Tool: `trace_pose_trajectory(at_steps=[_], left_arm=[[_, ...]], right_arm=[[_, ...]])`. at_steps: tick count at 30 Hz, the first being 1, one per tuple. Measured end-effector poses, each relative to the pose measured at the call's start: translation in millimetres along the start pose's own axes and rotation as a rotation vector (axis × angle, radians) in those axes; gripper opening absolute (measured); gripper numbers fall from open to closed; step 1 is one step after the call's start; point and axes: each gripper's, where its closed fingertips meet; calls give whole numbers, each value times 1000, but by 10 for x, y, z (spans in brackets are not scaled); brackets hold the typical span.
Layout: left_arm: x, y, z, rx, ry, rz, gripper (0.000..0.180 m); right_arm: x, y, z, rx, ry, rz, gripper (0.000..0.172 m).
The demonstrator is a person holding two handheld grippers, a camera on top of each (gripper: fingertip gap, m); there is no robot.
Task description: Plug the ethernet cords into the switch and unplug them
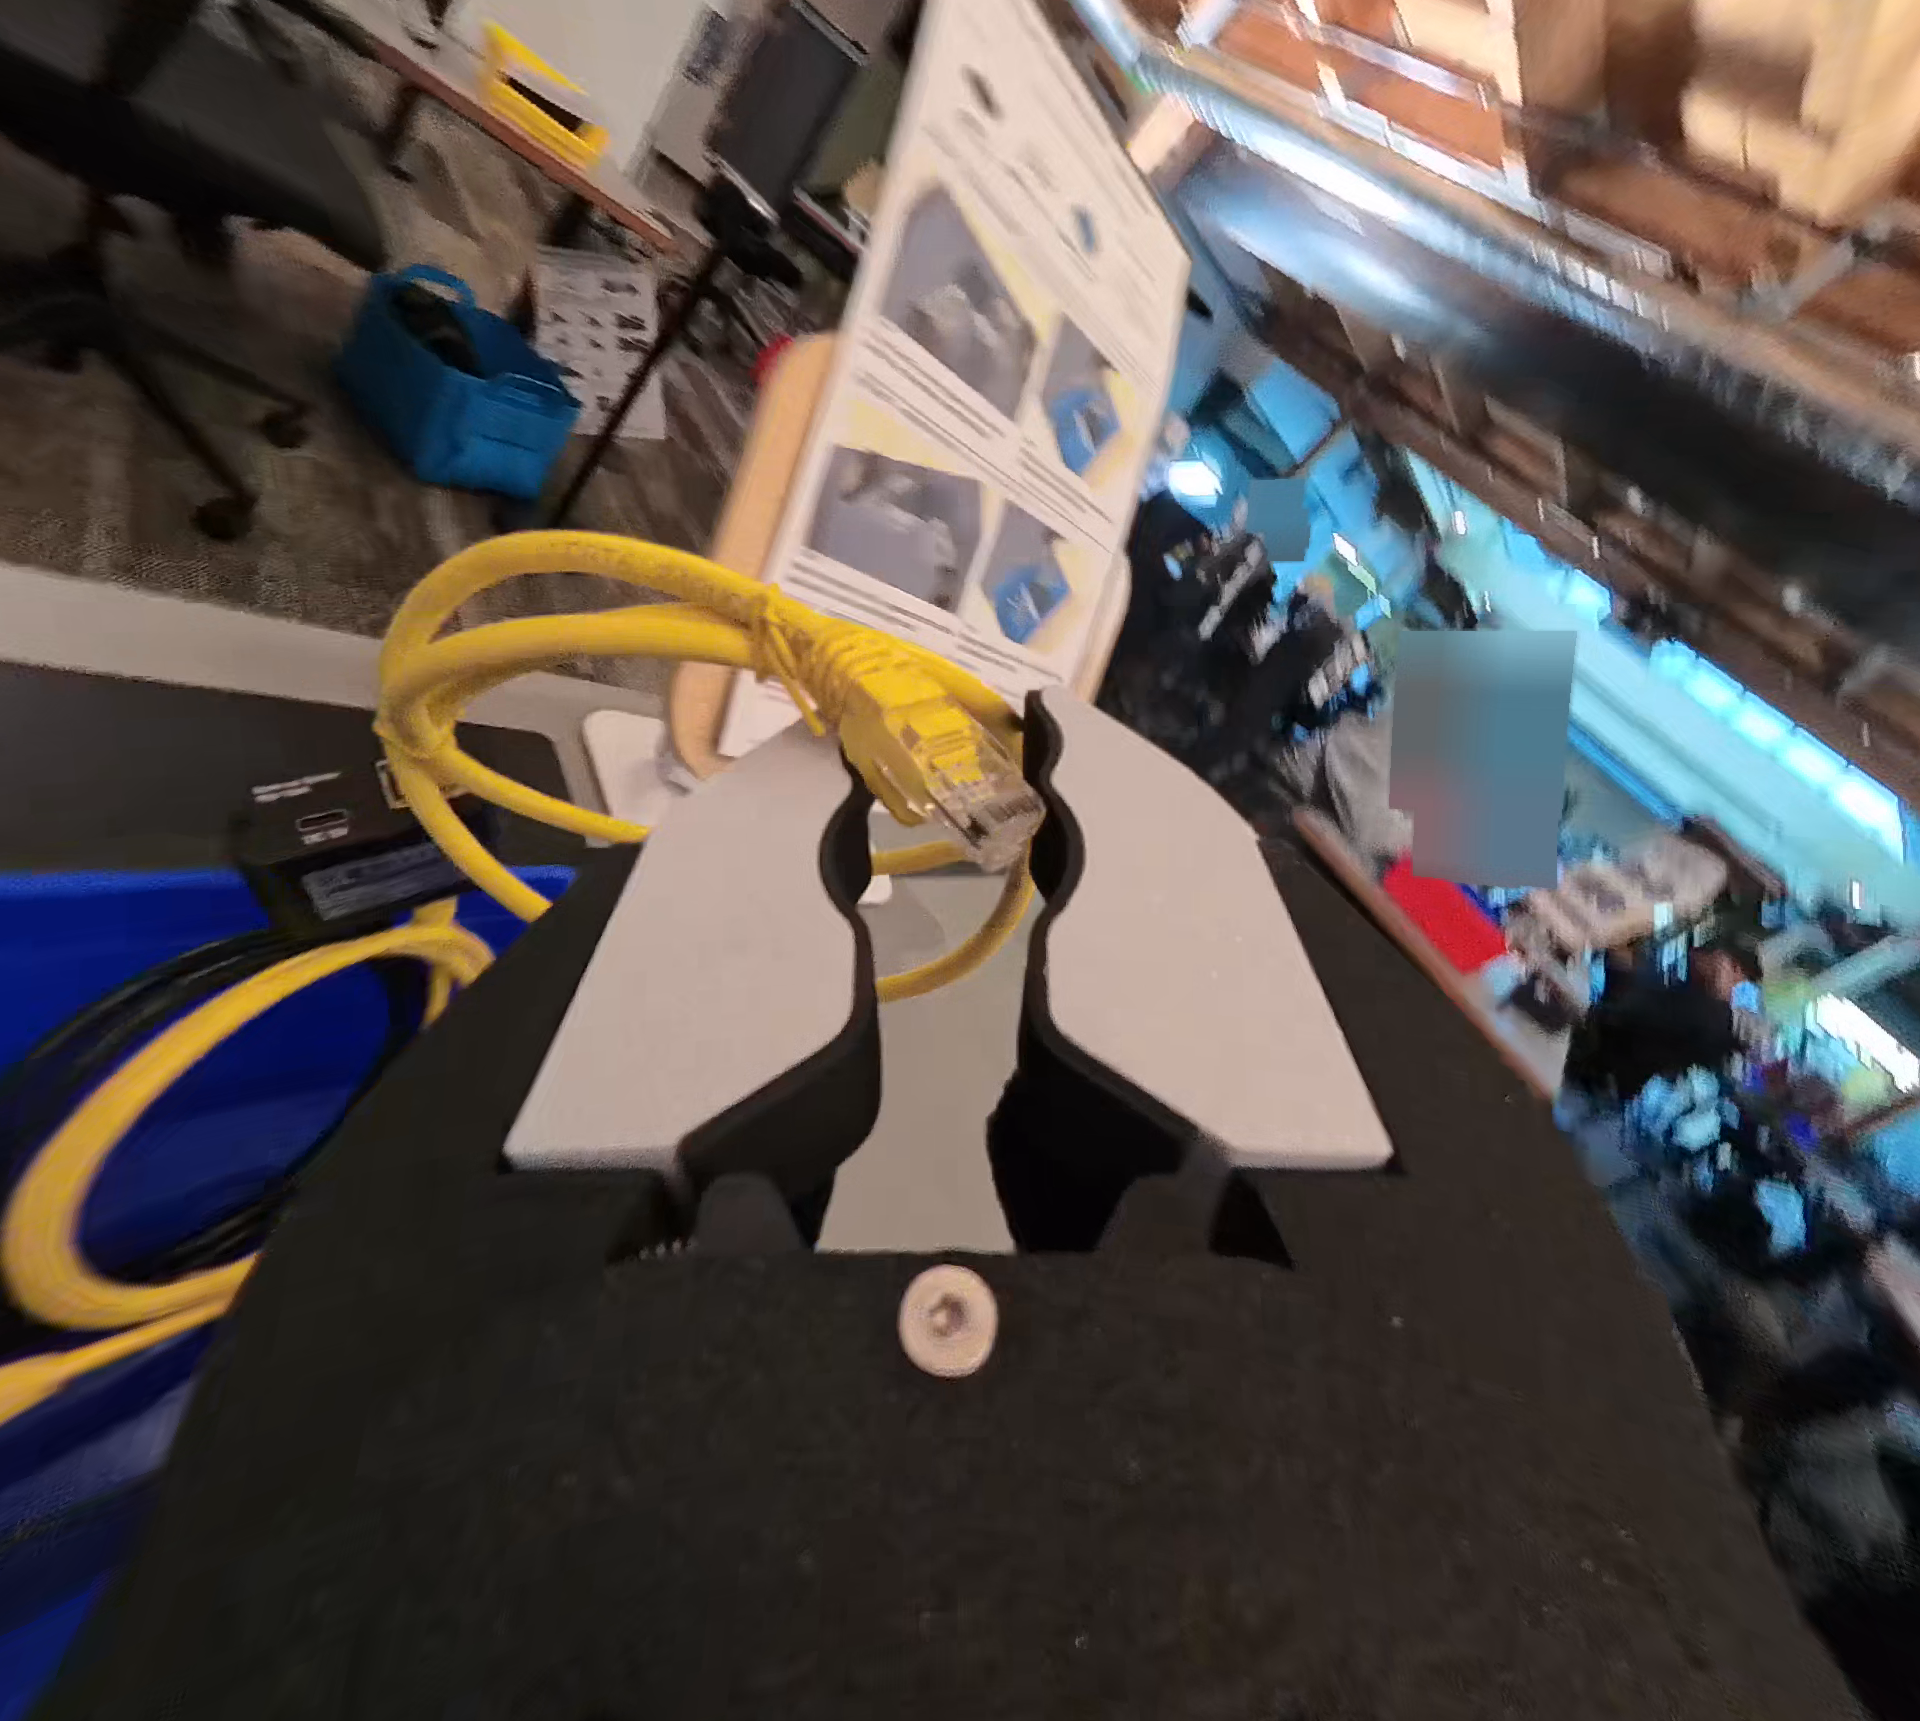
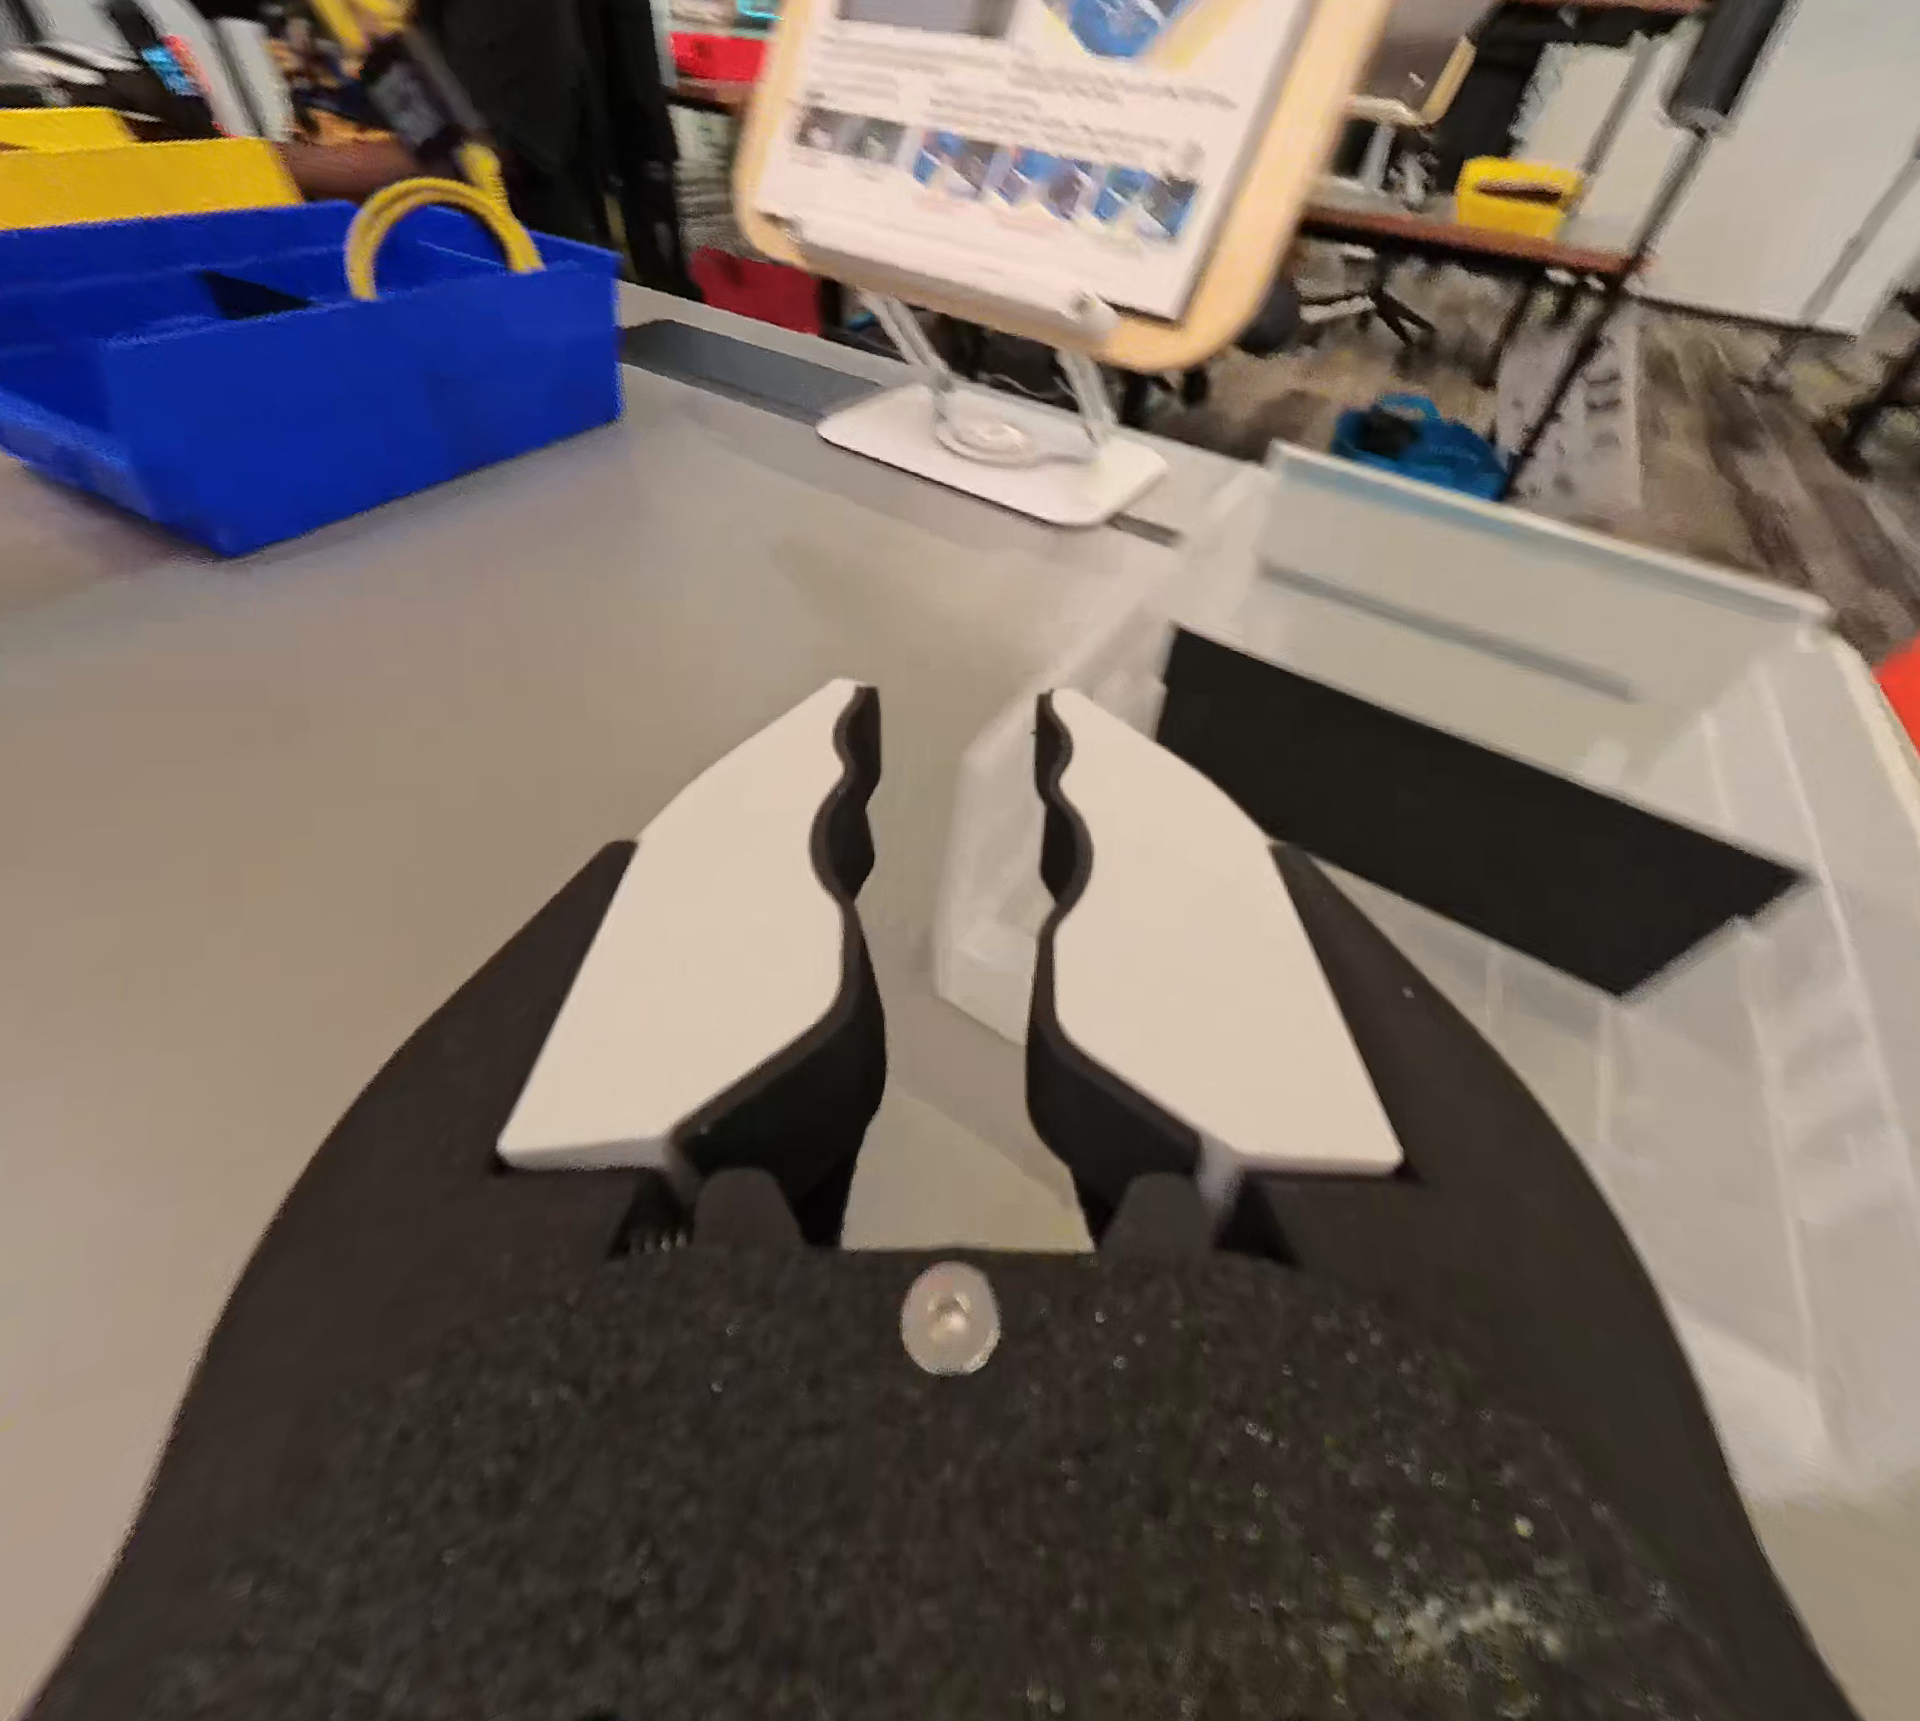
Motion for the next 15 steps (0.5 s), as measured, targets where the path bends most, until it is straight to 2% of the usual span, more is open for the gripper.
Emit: trace_pose_trajectory(at_steps=[5,7,11,15], left_arm=[[-778,175,-82,91,-244,-119,26],[-1046,232,-164,126,-305,-165,26],[-1517,350,-338,183,-329,-277,26],[-1887,420,-635,250,-309,-395,26]], right_arm=[[507,-538,331,42,120,262,34],[650,-783,492,23,108,360,40],[862,-1276,786,-17,45,496,47],[929,-1672,984,-43,52,521,53]])
Point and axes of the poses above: each gripper's, where its closed fingertips meet, y back along the fingers, z out of its top, x = y × z across the jaws, and after that the axes turned 14 degrees about z, right-handed
